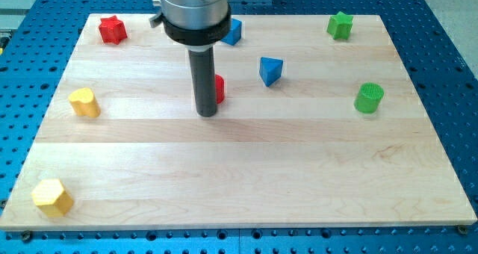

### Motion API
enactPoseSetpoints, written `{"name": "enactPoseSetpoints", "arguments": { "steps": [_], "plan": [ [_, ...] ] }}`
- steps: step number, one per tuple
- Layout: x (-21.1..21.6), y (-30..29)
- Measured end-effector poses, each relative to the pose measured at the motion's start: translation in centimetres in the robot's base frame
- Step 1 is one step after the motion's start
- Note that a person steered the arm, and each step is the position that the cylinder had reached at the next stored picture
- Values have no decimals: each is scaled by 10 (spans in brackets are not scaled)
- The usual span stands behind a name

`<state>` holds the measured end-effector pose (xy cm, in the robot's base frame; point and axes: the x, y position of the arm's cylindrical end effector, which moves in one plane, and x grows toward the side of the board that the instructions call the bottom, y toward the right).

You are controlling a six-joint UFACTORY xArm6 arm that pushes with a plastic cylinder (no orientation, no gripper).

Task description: Push the red circle below the green circle

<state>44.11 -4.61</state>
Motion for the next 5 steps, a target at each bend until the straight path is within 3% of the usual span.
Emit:
{"name": "enactPoseSetpoints", "arguments": {
  "steps": [1,3,4,5],
  "plan": [
    [-54,-10],
    [-118,-20],
    [-137,-7],
    [-103,23]
  ]
}}
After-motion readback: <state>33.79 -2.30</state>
